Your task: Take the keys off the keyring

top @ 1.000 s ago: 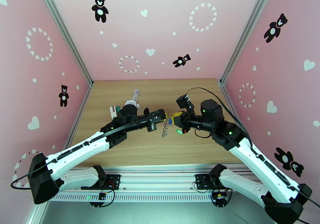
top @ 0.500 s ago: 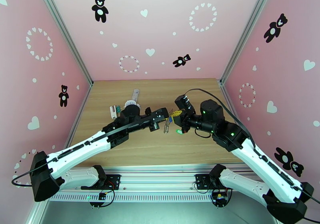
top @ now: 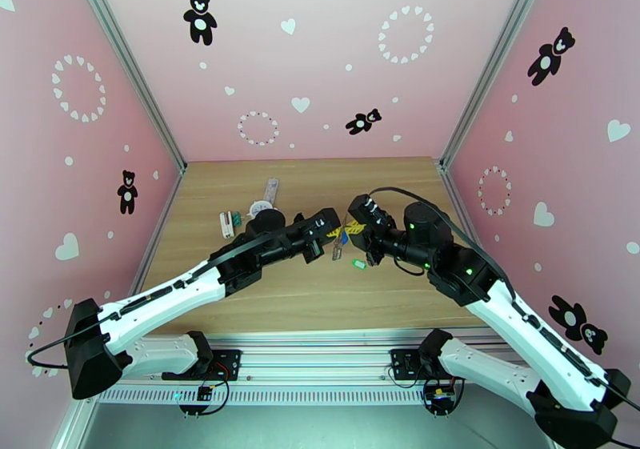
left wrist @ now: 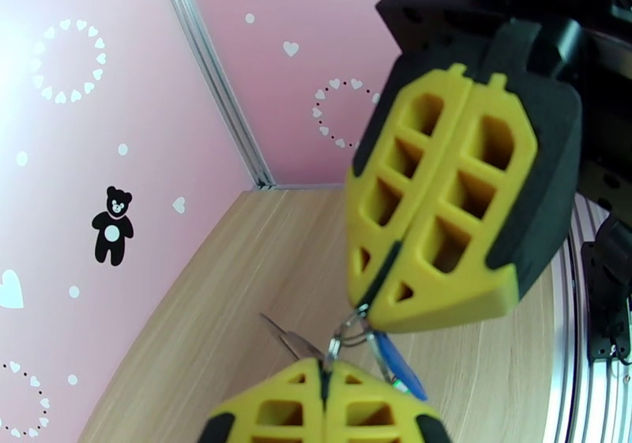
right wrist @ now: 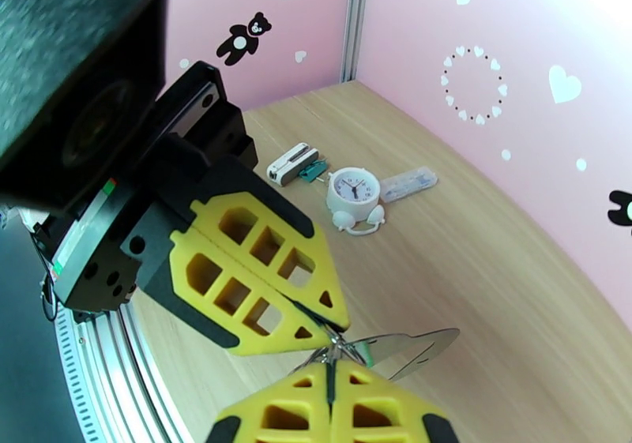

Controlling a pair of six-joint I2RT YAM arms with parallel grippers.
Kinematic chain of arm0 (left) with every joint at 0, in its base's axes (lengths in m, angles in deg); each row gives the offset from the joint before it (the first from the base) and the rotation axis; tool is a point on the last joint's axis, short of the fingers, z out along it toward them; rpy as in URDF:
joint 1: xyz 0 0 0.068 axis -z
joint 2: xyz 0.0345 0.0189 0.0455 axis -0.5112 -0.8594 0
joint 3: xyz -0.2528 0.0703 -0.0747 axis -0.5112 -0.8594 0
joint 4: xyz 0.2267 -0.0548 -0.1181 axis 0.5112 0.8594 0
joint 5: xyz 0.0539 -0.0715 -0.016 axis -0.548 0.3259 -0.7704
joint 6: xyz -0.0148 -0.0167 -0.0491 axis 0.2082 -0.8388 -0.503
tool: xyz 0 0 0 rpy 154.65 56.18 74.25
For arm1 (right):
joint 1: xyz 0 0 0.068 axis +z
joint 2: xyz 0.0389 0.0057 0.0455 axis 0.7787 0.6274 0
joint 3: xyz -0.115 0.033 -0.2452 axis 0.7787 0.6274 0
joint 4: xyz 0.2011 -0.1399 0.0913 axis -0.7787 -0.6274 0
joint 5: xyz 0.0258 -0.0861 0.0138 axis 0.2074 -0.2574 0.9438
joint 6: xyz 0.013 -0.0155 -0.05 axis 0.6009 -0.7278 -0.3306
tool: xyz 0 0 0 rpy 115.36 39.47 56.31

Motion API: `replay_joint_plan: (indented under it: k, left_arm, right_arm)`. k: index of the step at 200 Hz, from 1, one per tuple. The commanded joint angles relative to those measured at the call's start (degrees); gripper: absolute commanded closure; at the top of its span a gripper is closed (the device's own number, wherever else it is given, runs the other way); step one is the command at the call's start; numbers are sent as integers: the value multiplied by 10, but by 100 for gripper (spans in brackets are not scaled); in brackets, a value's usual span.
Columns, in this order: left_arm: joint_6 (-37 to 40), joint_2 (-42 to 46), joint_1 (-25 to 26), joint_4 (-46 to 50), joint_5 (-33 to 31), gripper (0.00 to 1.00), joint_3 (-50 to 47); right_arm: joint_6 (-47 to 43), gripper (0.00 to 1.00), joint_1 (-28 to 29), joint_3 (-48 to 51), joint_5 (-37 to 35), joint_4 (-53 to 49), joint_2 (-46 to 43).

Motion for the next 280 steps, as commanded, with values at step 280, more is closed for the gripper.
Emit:
replay_joint_plan:
  k: [280]
  left_arm:
    - [-71,-24,23,108,-72,97,123]
  right_arm:
    - [-5,100,-30,-33,86,37,63]
